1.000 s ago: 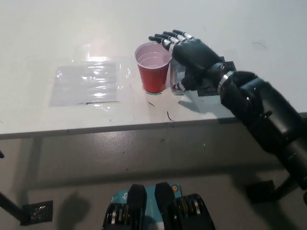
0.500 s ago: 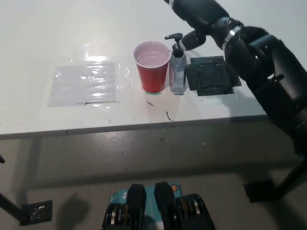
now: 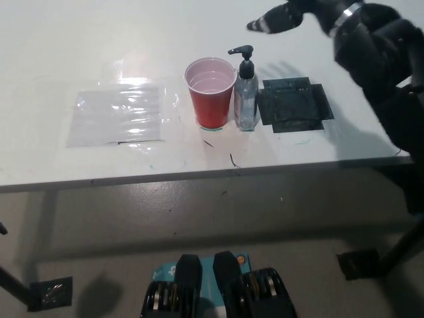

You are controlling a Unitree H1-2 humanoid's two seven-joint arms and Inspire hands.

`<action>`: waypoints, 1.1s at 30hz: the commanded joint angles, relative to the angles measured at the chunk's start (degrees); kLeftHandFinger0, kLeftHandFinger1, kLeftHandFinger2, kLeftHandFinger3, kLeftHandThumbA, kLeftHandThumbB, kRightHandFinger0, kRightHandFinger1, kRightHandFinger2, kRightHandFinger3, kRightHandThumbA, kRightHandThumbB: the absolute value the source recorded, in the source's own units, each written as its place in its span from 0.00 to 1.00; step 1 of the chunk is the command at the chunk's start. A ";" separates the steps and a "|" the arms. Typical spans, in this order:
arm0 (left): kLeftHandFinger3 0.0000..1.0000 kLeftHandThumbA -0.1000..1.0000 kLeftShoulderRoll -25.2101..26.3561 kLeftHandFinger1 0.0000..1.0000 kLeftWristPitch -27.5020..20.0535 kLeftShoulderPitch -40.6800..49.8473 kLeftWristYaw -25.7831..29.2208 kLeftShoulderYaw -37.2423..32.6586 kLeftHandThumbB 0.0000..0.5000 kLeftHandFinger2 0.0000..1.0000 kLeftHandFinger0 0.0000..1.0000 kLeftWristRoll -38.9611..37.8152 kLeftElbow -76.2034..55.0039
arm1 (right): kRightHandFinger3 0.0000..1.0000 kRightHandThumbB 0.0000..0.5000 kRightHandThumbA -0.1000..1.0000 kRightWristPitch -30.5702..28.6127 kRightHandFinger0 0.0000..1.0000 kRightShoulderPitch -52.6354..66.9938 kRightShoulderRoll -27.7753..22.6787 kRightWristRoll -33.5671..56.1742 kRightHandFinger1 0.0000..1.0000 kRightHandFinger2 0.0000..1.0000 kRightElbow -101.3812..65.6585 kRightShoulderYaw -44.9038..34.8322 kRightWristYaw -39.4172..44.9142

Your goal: The robot uses its right hand to press the hand soap kept in the middle of the table to get liquid hand soap out

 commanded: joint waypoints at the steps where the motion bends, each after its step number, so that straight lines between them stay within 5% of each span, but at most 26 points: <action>1: 0.89 1.00 0.76 1.00 1.07 -0.04 1.02 0.97 0.19 1.00 1.00 -0.37 -1.65 | 1.00 0.96 1.00 3.74 1.00 0.85 -3.47 2.61 1.00 1.00 -7.04 -3.86 2.84; 16: 0.89 1.00 0.43 1.00 1.07 0.77 2.03 1.66 0.29 1.00 1.00 -0.19 -1.91 | 1.00 0.99 1.00 6.78 1.00 21.08 -7.92 9.03 1.00 1.00 -24.78 -16.58 2.15; 33: 0.88 1.00 0.15 1.00 1.07 0.38 2.88 1.21 0.22 1.00 1.00 -0.92 -1.92 | 1.00 0.89 1.00 4.77 1.00 40.60 -3.91 12.33 1.00 1.00 -26.32 -22.61 -3.15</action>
